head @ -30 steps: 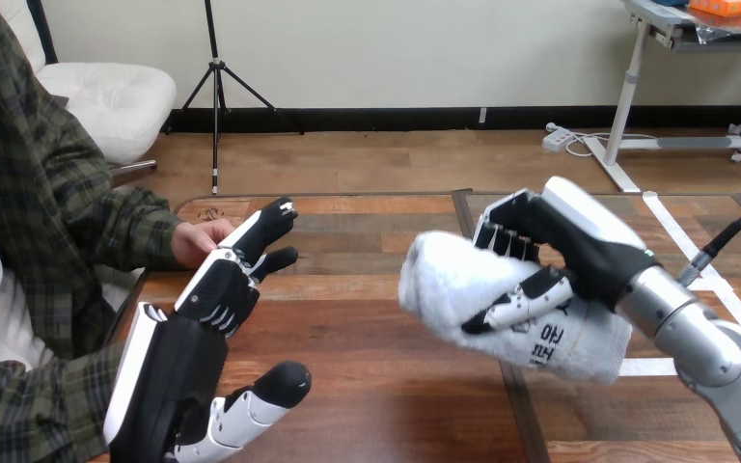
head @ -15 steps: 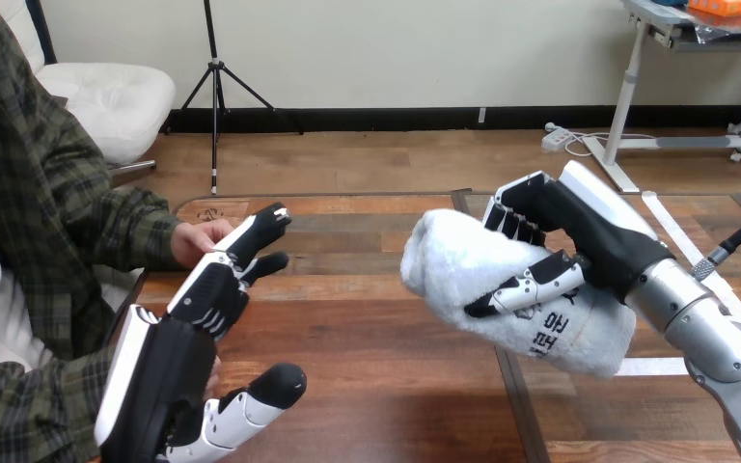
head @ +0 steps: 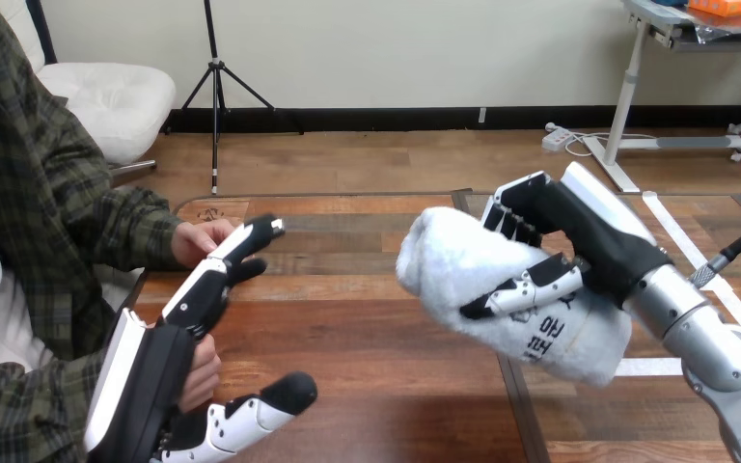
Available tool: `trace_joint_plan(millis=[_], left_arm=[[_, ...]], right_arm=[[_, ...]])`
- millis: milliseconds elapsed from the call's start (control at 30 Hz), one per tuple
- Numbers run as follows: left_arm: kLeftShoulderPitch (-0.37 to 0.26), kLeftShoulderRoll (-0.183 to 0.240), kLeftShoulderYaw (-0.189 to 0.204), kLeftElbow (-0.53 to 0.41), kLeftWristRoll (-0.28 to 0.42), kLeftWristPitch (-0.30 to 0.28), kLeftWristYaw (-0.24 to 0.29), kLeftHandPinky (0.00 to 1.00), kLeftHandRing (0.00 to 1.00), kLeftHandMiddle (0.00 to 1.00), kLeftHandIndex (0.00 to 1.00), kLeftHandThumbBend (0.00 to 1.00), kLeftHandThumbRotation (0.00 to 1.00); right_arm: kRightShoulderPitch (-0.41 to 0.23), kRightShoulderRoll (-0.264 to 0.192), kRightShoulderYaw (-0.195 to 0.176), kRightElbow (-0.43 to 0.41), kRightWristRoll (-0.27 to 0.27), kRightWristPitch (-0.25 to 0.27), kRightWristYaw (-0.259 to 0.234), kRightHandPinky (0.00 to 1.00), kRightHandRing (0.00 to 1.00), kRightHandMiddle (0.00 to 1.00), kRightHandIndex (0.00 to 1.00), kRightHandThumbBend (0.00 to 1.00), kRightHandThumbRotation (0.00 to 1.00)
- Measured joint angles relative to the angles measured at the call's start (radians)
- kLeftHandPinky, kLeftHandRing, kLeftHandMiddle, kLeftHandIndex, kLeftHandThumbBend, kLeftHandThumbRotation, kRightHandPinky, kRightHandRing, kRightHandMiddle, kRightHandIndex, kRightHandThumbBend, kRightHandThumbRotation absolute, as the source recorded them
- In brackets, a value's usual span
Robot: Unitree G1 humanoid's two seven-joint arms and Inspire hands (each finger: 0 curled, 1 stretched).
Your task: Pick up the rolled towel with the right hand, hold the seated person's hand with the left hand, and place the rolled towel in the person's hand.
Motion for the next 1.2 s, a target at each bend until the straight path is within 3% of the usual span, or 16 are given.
trace_joint_plan(millis=[433, 767, 1200], left_arm=[[0.090, 0.002, 0.128, -0.160, 0.234, 0.005, 0.081, 0.69, 0.80, 0.83, 0.84, 0.99, 0.60], [0.163, 0.012, 0.263, -0.312, 0.410, 0.014, 0.134, 0.68, 0.78, 0.83, 0.83, 1.00, 0.56], [0.249, 0.020, 0.404, -0.461, 0.479, 0.066, 0.154, 0.73, 0.79, 0.83, 0.82, 1.00, 0.53]], right_arm=[[0.032, 0.004, 0.000, -0.016, 0.009, -0.001, 0.009, 0.14, 0.19, 0.25, 0.29, 0.79, 0.00], [0.045, 0.008, -0.001, -0.016, 0.008, -0.006, 0.009, 0.14, 0.19, 0.25, 0.29, 0.79, 0.00], [0.049, 0.014, -0.001, -0.016, 0.008, -0.007, 0.009, 0.14, 0.19, 0.24, 0.28, 0.79, 0.00]])
